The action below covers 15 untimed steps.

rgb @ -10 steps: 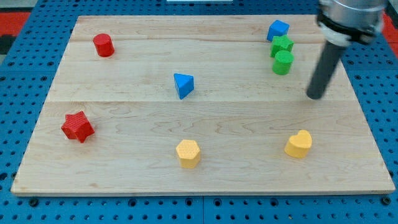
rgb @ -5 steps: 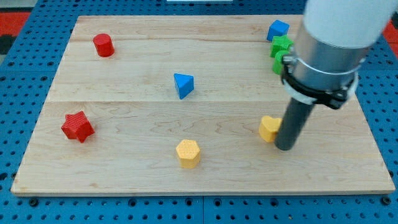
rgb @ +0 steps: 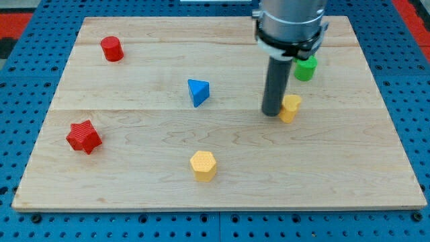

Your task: Place the yellow heart to the bottom of the green circle

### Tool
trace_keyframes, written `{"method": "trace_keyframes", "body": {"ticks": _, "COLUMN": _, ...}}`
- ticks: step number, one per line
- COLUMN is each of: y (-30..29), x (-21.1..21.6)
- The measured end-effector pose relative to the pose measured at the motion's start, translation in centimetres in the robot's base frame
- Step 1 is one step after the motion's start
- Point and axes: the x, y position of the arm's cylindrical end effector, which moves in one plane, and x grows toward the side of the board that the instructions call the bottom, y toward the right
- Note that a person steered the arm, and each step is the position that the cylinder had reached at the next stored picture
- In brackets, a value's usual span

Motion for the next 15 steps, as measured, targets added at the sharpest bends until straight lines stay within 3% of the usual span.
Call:
{"method": "trace_keyframes", "body": {"ticks": 3, "y": 5.9, "x": 4.9}}
{"method": "trace_keyframes", "body": {"ticks": 5, "y": 7.0, "x": 0.2}}
{"method": "trace_keyframes", "body": {"ticks": 7, "y": 12.5, "x": -0.7}}
{"method": "trace_keyframes", "body": {"ticks": 12, "y": 8.1, "x": -1.9}}
{"method": "trace_keyframes", "body": {"ticks": 13, "y": 10.2, "x": 0.9}}
{"method": "trace_keyframes", "body": {"ticks": 15, "y": 5.0, "x": 13.9}}
